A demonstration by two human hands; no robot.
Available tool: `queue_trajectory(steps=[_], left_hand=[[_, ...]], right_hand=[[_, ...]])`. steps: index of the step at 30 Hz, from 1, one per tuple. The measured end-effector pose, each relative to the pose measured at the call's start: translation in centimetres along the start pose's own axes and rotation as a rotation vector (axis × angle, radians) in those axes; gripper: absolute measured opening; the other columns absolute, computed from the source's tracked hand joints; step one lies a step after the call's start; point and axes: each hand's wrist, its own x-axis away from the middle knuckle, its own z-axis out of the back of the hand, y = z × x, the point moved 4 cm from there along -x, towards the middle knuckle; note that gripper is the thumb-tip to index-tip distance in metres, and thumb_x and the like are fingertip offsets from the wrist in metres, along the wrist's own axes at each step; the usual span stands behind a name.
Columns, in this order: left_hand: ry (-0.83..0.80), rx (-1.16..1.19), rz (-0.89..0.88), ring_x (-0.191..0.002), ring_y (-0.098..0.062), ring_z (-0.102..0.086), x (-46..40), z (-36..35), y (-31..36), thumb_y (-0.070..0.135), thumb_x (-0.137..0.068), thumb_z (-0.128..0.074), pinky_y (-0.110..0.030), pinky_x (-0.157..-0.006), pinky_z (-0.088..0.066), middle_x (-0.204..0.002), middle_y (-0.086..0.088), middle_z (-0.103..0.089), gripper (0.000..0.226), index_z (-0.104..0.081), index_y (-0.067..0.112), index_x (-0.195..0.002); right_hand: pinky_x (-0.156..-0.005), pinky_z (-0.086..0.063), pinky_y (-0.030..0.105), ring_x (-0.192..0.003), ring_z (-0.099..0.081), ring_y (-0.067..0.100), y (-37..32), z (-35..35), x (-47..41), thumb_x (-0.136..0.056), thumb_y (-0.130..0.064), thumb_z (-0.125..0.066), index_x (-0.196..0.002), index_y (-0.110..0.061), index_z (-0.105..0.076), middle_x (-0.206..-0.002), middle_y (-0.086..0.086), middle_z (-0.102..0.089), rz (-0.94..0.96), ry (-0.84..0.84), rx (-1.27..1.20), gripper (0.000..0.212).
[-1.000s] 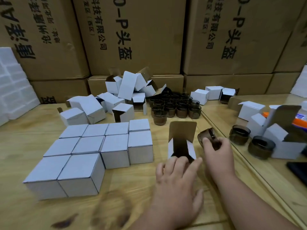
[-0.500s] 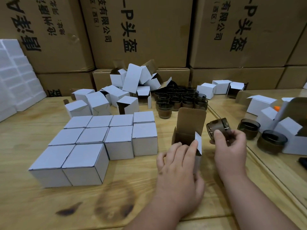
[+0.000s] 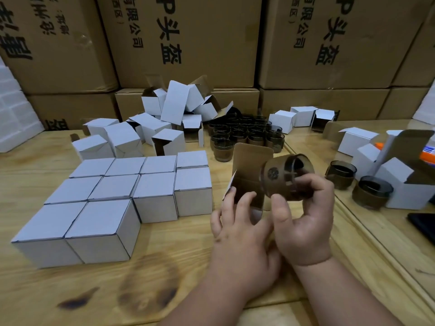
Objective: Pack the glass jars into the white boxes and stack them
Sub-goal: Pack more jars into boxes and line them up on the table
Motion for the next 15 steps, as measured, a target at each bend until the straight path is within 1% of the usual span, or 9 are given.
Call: queue_trajectory(steps=[2, 3, 5, 6, 7, 9, 11, 13, 15], left_hand=[[-0.002, 0.028, 0.006, -0.155, -0.034, 0.0, 0.0, 0.0, -0.1, 0.05, -0.085, -0.05, -0.059, -0.118, -0.012, -0.158, 0.0, -0.027, 0.063, -0.038, 0.049, -0.147], [-0.005, 0.041, 0.01, -0.153, -0.032, -0.003, -0.1, 0.0, -0.2, 0.051, -0.084, -0.048, -0.058, -0.119, -0.014, -0.155, 0.001, -0.03, 0.065, -0.039, 0.045, -0.148], [0.003, 0.053, 0.013, -0.148, -0.029, -0.012, -0.1, 0.1, -0.2, 0.05, -0.08, -0.044, -0.055, -0.118, -0.016, -0.149, 0.004, -0.038, 0.069, -0.042, 0.037, -0.148], [0.015, 0.055, 0.012, -0.146, -0.027, -0.013, -0.1, 0.2, -0.2, 0.048, -0.08, -0.045, -0.052, -0.118, -0.014, -0.149, 0.005, -0.04, 0.07, -0.042, 0.035, -0.149], [0.031, 0.055, 0.011, -0.146, -0.025, -0.015, -0.1, 0.2, -0.2, 0.047, -0.081, -0.047, -0.049, -0.117, -0.014, -0.149, 0.007, -0.042, 0.07, -0.043, 0.032, -0.149], [0.058, 0.056, 0.001, -0.146, -0.02, -0.019, -0.1, 0.3, -0.1, 0.044, -0.082, -0.049, -0.048, -0.117, -0.017, -0.147, 0.007, -0.047, 0.067, -0.047, 0.025, -0.146], [0.075, 0.054, 0.002, -0.148, -0.021, -0.024, -0.1, 0.3, 0.0, 0.042, -0.08, -0.051, -0.049, -0.117, -0.02, -0.146, 0.004, -0.048, 0.067, -0.047, 0.02, -0.144], [0.077, 0.039, 0.029, -0.151, -0.027, -0.024, 0.1, 0.3, -0.1, 0.042, -0.078, -0.054, -0.053, -0.116, -0.02, -0.149, -0.003, -0.045, 0.07, -0.046, 0.022, -0.145], [0.089, 0.027, 0.058, -0.153, -0.032, -0.02, 0.2, 0.4, -0.2, 0.041, -0.076, -0.054, -0.057, -0.114, -0.022, -0.153, -0.009, -0.042, 0.068, -0.049, 0.027, -0.143]], right_hand=[[-0.082, -0.046, 0.015, -0.098, -0.056, 0.001, -0.4, -0.9, 0.3, -0.08, -0.029, -0.066, -0.112, -0.024, -0.047, -0.117, -0.03, -0.049, 0.052, -0.1, 0.011, 0.037], [-0.082, -0.046, 0.015, -0.097, -0.056, 0.001, -0.4, -1.4, 0.5, -0.079, -0.032, -0.067, -0.111, -0.026, -0.048, -0.114, -0.032, -0.05, 0.026, -0.139, 0.018, 0.038], [-0.081, -0.049, 0.021, -0.096, -0.059, 0.005, 0.1, -2.1, 0.7, -0.077, -0.039, -0.068, -0.107, -0.036, -0.048, -0.107, -0.032, -0.054, -0.098, -0.181, 0.032, 0.036], [-0.081, -0.051, 0.025, -0.095, -0.061, 0.008, 0.4, -2.2, 0.8, -0.077, -0.042, -0.068, -0.104, -0.039, -0.049, -0.104, -0.03, -0.056, -0.164, -0.189, 0.032, 0.033], [-0.08, -0.052, 0.026, -0.095, -0.062, 0.01, 0.7, -2.2, 0.9, -0.077, -0.044, -0.067, -0.101, -0.042, -0.05, -0.102, -0.029, -0.058, -0.212, -0.194, 0.03, 0.03], [-0.078, -0.051, 0.019, -0.093, -0.063, 0.008, 1.2, -2.1, 0.9, -0.078, -0.044, -0.067, -0.099, -0.041, -0.051, -0.1, -0.029, -0.06, -0.247, -0.193, 0.03, 0.027], [-0.077, -0.049, 0.012, -0.092, -0.062, 0.005, 1.5, -2.0, 0.8, -0.079, -0.043, -0.067, -0.1, -0.04, -0.052, -0.099, -0.026, -0.06, -0.244, -0.184, 0.052, 0.026], [-0.078, -0.048, 0.013, -0.093, -0.061, 0.005, 1.7, -1.9, 0.9, -0.079, -0.042, -0.065, -0.102, -0.032, -0.054, -0.1, -0.017, -0.059, -0.248, -0.175, 0.093, 0.027], [-0.079, -0.046, 0.012, -0.093, -0.058, 0.006, 1.8, -1.7, 0.8, -0.08, -0.041, -0.063, -0.1, -0.024, -0.055, -0.099, -0.005, -0.059, -0.243, -0.168, 0.134, 0.027]])
